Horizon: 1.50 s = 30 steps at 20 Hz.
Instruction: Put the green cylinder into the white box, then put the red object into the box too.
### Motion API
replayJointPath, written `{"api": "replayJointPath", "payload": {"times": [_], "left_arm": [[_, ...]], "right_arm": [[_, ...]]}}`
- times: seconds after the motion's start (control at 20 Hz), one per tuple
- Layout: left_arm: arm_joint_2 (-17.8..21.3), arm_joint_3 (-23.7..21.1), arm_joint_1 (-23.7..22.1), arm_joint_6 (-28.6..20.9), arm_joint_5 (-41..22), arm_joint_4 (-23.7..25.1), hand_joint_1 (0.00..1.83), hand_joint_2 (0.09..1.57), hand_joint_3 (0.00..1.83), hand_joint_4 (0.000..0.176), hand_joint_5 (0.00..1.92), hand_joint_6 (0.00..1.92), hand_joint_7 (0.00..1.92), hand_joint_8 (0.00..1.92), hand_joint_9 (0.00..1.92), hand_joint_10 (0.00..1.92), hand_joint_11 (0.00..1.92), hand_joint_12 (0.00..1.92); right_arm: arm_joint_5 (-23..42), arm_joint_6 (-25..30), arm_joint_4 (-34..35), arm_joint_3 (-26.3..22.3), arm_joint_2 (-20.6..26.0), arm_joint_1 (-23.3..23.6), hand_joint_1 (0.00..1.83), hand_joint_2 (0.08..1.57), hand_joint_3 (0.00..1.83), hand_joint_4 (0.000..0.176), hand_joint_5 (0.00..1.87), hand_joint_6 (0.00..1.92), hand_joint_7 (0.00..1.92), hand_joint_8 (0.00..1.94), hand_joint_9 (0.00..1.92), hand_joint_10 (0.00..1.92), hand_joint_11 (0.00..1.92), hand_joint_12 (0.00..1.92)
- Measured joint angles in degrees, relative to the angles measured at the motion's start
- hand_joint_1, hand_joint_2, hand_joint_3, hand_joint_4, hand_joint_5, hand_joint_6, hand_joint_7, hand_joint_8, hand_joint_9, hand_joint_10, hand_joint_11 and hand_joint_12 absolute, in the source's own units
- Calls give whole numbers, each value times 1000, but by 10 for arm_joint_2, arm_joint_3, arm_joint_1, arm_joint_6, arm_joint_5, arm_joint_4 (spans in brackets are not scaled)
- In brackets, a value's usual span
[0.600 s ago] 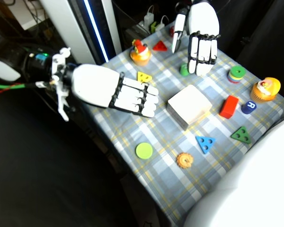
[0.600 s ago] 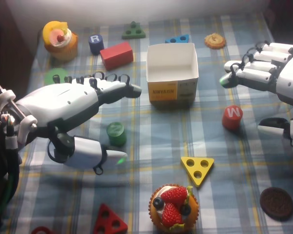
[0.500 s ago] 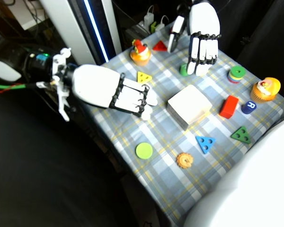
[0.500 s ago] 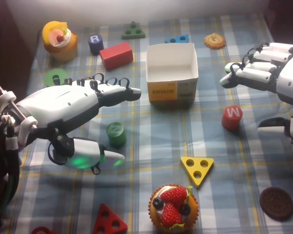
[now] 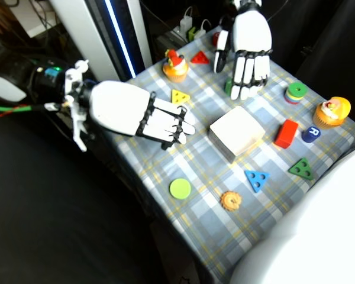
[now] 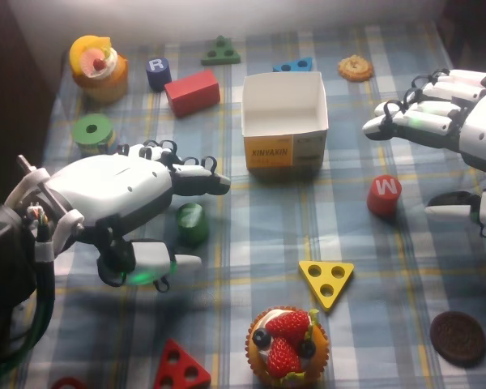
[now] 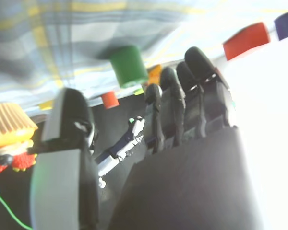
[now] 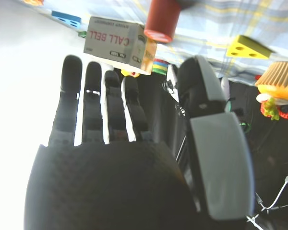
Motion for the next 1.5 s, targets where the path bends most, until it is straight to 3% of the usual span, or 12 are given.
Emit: {"api": "replayJointPath", "payload": {"times": [0.15,0.4,0.5,0.55,0.6,0.65,0.75,0.85,1.05,1.2,1.45,1.5], "left_arm": [[-6,7,0,4,-3,-11,882,1296,0,19,195,751,382,474,0,1028,0,1476],[-19,9,0,35,-2,-26,853,1300,0,12,264,736,368,547,12,977,0,1474],[-22,14,0,35,-2,-28,861,1281,0,24,325,692,376,586,23,1018,0,1471],[-25,18,0,35,-2,-30,845,1332,0,77,516,1415,415,679,72,1084,0,1512],[-28,21,0,35,-3,-30,1004,1359,0,26,490,1591,565,1447,124,1261,0,1680],[-31,26,0,34,-8,-33,1071,1352,0,0,478,1577,647,1590,226,1323,0,1770],[-36,32,-2,37,-8,-44,1129,1296,0,0,579,1449,745,1512,366,1216,0,1649],[-36,31,-2,37,-13,-42,1133,1264,0,8,655,1428,763,1400,440,1196,6,1723],[-20,5,-7,37,-26,-21,1121,1311,4,0,575,1450,700,1605,411,1457,65,1920],[-17,2,-25,37,-49,-3,1159,1279,0,0,629,1350,761,1551,476,1624,197,1921],[-44,42,-93,38,-46,9,1150,1291,4,0,603,1385,745,1587,422,1754,117,1921],[-53,51,-105,37,-40,9,1170,1281,0,0,621,1344,772,1573,467,1828,217,1921]], "right_arm": [[3,0,0,0,0,0,636,1283,1,0,0,378,173,37,0,687,0,1659],[4,0,4,0,0,0,661,1276,0,0,0,427,183,35,0,714,0,1678],[4,0,4,0,0,0,642,1280,0,0,0,423,180,32,0,706,0,1686],[4,0,4,0,0,0,635,1282,0,0,0,425,181,31,0,726,0,1711],[4,0,4,0,0,0,647,1282,0,0,0,423,180,30,0,727,0,1718],[5,0,4,0,0,0,647,1283,1,0,0,423,181,31,0,727,0,1719],[7,0,6,0,0,0,622,1289,3,0,0,424,177,29,0,727,0,1731],[8,0,9,0,0,-1,639,1287,2,0,0,448,182,30,0,724,0,1725],[9,0,10,0,0,-3,651,1293,2,0,0,433,188,31,0,755,0,1736],[11,0,10,0,0,-3,658,1291,1,0,0,435,180,29,0,753,0,1785],[12,0,11,0,0,-3,649,1291,0,0,0,431,181,33,0,753,0,1779],[12,0,12,0,0,-3,651,1287,0,0,0,428,180,33,0,753,0,1778]]}}
